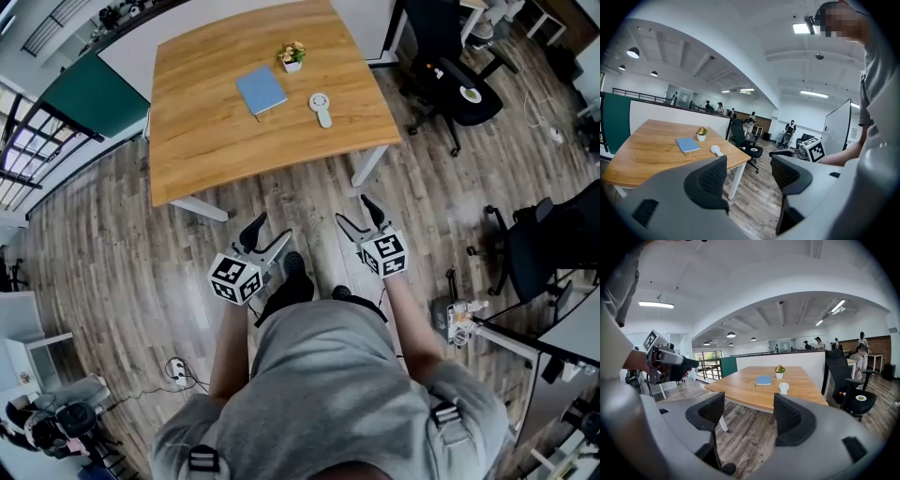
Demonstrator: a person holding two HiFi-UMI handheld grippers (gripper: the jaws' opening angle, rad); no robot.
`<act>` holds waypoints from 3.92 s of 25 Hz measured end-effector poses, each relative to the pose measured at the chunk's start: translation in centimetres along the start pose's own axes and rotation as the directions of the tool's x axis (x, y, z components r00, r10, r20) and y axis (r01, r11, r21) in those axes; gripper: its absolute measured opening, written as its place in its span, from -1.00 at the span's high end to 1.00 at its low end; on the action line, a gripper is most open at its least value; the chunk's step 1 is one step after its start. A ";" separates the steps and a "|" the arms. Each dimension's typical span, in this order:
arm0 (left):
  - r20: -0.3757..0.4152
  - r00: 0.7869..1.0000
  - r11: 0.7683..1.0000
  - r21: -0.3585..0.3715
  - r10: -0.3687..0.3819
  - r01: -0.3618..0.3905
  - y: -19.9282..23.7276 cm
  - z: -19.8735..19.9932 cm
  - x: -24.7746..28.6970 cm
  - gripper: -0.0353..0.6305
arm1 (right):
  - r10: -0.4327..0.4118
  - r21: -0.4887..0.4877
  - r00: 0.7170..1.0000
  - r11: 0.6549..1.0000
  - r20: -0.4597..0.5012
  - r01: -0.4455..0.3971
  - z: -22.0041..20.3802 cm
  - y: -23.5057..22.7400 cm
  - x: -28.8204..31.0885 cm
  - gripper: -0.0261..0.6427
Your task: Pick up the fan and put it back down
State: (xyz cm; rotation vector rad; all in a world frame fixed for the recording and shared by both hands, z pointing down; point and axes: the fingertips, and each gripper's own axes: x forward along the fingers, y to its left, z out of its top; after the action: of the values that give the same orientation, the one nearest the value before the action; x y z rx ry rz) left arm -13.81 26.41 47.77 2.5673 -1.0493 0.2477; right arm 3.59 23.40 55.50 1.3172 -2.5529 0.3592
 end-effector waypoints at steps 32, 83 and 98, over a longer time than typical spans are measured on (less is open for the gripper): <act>-0.027 0.988 0.989 0.011 -0.150 0.151 11.5 3.2 4.0 0.00 | -0.136 0.032 0.990 0.990 -0.025 0.137 2.5 -0.6 9.6 -0.08; -0.127 0.990 0.997 0.024 -0.069 0.073 22.2 10.5 21.4 0.00 | -0.027 0.083 0.998 0.996 -0.055 0.032 5.8 -16.5 26.0 -0.07; -0.139 0.990 0.999 -0.027 0.015 -0.019 24.7 11.8 28.3 0.00 | 0.097 0.059 0.989 0.994 -0.114 -0.090 6.1 -23.3 31.6 -0.07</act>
State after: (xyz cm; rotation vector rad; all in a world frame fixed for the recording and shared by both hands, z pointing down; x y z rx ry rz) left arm -10.76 -12.63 51.48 2.4768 -1.0170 0.4064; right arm 4.25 -15.70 62.56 1.1601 -2.5288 0.5108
